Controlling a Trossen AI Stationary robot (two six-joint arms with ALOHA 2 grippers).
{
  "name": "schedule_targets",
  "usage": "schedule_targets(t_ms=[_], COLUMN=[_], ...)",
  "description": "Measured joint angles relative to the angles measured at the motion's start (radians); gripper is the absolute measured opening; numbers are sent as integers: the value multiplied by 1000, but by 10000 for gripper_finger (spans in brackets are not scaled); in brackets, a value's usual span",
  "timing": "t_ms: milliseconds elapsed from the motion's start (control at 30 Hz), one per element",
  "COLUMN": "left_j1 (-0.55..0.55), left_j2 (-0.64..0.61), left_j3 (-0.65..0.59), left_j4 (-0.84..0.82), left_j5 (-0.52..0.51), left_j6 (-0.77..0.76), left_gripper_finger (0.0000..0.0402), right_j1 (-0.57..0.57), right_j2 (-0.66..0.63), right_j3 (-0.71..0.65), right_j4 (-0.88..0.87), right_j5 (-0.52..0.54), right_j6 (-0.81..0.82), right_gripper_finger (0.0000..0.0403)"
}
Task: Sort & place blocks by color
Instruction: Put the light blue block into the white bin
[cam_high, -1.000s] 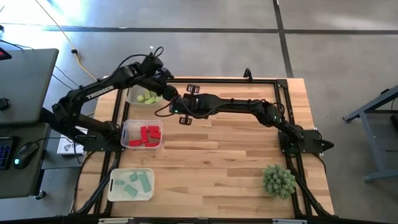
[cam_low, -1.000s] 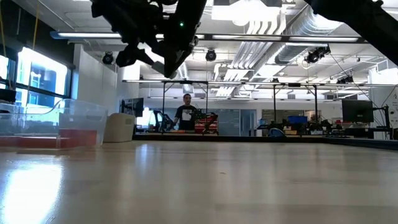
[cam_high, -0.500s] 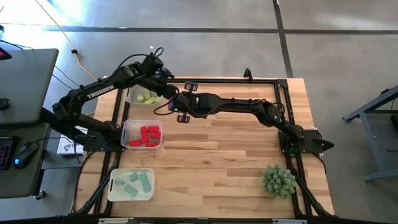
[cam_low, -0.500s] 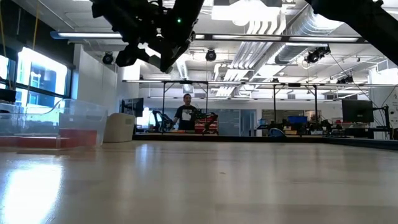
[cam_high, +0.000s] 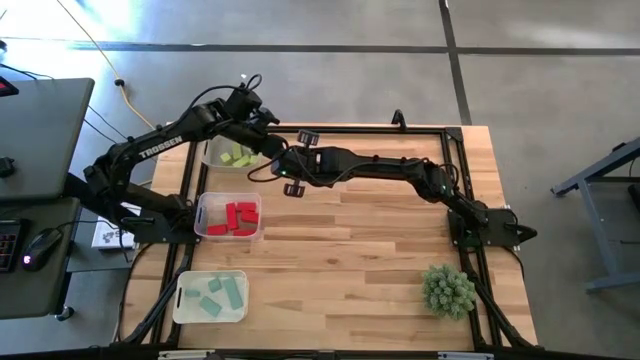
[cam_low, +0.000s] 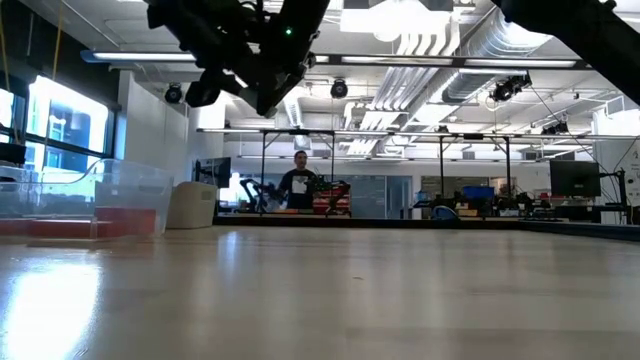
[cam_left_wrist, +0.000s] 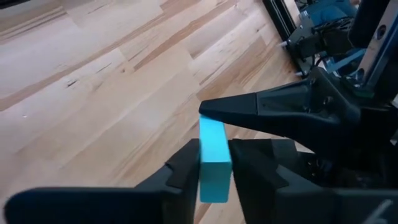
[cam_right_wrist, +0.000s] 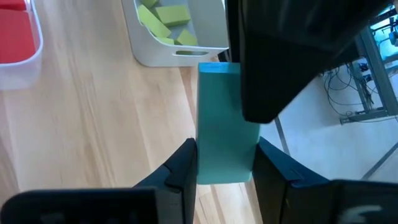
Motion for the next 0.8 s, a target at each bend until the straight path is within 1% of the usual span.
schedule_targets(t_ms=[100,167,567,700,800], left_j1=[0,0,0,0,0], left_j2=[0,0,0,0,0], left_j3=[-1,-1,-1,-2,-2], left_j4=[-2,-2,0,0,-1], left_j5=[-1,-2,2,1,-1], left_j6=[4,5,44,95,105], left_gripper_finger=[61,55,77,73,57], right_j1=[0,0,0,0,0], right_j2=[0,0,0,0,0], right_j3=[0,0,0,0,0], right_j4=[-1,0,18,23,25], right_j5=[-1,-3,-9,-13,-15], right_j6=[4,13,59,83,109], right_gripper_finger=[92,92,92,92,92])
